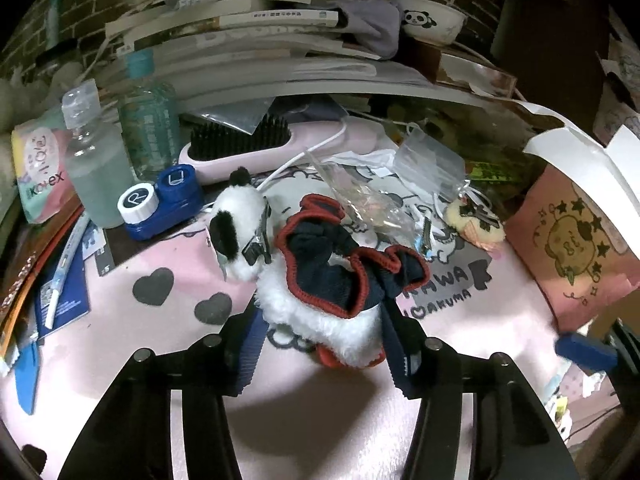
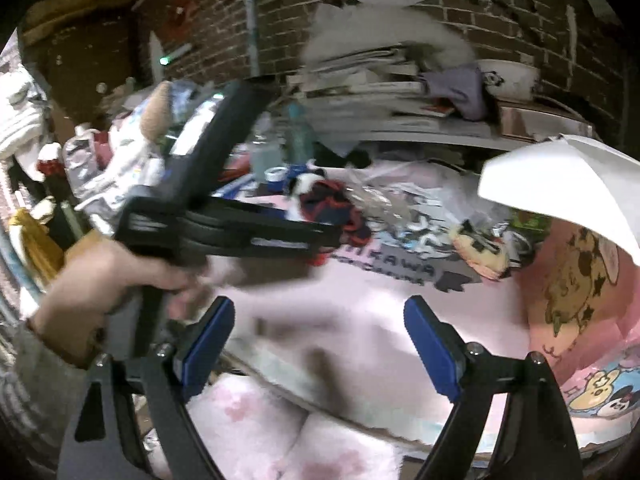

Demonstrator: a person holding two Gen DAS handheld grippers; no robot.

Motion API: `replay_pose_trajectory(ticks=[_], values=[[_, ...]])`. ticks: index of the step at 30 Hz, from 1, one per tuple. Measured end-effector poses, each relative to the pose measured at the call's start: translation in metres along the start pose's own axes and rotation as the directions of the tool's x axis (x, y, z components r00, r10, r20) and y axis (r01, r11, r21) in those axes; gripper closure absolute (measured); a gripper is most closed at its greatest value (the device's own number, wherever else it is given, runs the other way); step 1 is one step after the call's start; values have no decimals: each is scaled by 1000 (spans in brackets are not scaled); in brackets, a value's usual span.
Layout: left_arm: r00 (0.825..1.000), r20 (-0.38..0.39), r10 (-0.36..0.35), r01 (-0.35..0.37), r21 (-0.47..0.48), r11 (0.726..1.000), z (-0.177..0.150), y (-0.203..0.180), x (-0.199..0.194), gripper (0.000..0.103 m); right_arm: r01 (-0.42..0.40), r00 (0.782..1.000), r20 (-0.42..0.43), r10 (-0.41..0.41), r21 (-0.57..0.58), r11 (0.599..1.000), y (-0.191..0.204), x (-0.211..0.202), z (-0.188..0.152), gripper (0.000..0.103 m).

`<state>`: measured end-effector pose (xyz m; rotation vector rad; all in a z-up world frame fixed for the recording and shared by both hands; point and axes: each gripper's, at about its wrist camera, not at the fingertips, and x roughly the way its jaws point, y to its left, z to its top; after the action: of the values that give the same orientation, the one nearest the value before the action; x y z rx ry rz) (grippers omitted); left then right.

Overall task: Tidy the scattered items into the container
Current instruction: 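Grasp the navy-and-white fluffy scrunchie with the left gripper while the right tool returns, then carry the scrunchie into the white box with the left gripper and release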

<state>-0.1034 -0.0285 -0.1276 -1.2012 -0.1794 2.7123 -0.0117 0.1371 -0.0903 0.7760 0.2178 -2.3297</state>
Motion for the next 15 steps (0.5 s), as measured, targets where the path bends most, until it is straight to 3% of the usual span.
replay_pose_trajectory(ticks=[7,15], values=[[998,51,-33,34,-11,999,1,1,-33,55,59,998,8,-60,61,996,-17,10,-2,18],[984,146,-100,97,26,995,27,-14,-86,55,156,985,62,-162,94,983,-25,14,-1,18]])
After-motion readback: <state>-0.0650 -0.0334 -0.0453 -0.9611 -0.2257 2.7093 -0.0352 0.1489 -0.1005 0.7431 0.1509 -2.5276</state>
